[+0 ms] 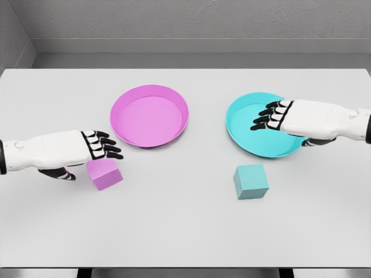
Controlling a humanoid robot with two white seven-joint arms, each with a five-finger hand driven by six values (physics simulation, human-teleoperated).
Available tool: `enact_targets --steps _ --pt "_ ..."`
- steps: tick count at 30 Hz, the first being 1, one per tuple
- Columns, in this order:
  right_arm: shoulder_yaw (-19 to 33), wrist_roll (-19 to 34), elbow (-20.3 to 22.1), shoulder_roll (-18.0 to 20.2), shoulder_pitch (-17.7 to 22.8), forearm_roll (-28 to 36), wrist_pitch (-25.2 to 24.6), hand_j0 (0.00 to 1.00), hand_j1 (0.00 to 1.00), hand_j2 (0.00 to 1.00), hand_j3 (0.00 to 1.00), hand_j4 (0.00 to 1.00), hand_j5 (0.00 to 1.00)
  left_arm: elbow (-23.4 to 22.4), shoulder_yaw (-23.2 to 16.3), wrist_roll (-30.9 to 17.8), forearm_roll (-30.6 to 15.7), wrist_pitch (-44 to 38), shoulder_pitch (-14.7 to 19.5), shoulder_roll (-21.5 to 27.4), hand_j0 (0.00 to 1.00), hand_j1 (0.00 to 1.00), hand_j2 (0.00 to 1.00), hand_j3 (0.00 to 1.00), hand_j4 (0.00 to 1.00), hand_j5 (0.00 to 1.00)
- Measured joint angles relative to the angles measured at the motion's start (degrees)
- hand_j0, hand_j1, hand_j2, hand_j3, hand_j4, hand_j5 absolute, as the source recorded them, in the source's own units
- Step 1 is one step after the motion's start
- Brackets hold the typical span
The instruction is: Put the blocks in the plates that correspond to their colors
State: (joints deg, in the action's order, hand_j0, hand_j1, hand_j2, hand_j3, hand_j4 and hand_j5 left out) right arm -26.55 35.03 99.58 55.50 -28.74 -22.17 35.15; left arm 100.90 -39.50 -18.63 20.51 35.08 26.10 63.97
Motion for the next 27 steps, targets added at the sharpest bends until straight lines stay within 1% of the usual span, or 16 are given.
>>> enact_targets --steps 3,6,8,11,16,19,27 --pt "-3.72 -0.01 0.72 0.63 -2.9 0.0 -0.04 1.0 1.0 1.0 1.0 1.0 1.0 -0.01 -0.44 -0.05 1.26 0.0 0.09 -0.44 1.0 1.0 1.0 1.0 1.0 1.0" --pt "-7.95 -0.01 1.01 0.63 -4.22 -0.03 -0.03 1.0 1.0 1.0 1.0 1.0 1.0 -0.15 -0.89 -0.09 3.14 -0.01 0.97 -1.76 1.0 1.0 1.0 1.0 1.0 1.0" --pt "-10.59 0.0 1.12 0.52 -4.31 -0.05 -0.01 1.0 1.0 1.0 1.0 1.0 1.0 -0.22 -1.66 -0.1 4.38 0.0 1.23 -2.9 1.0 1.0 1.0 1.0 1.0 1.0" --pt "-13.29 0.0 1.19 0.34 -4.83 -0.06 -0.01 1.0 1.0 1.0 1.0 1.0 1.0 -0.25 -2.92 -0.11 6.0 0.0 1.23 -3.91 1.0 1.0 1.0 1.0 1.0 1.0" --pt "-15.22 0.0 1.27 -0.44 -6.15 -0.02 -0.01 1.0 1.0 1.0 1.0 1.0 1.0 -0.64 -3.83 -0.11 7.29 0.0 1.76 -4.34 1.0 1.0 1.0 1.0 1.0 1.0" --pt "-17.5 -0.01 1.31 -0.98 -6.68 -0.04 -0.02 1.0 1.0 1.0 1.0 1.0 1.0 -1.61 -3.96 -0.11 7.58 0.0 2.11 -4.4 1.0 1.0 1.0 1.0 1.0 1.0" --pt "-21.66 -0.01 1.4 -1.31 -6.86 -0.08 -0.02 1.0 1.0 1.0 1.0 1.0 1.0 -3.32 -4.08 -0.67 8.5 0.0 2.64 -5.2 1.0 1.0 1.0 1.0 1.0 1.0"
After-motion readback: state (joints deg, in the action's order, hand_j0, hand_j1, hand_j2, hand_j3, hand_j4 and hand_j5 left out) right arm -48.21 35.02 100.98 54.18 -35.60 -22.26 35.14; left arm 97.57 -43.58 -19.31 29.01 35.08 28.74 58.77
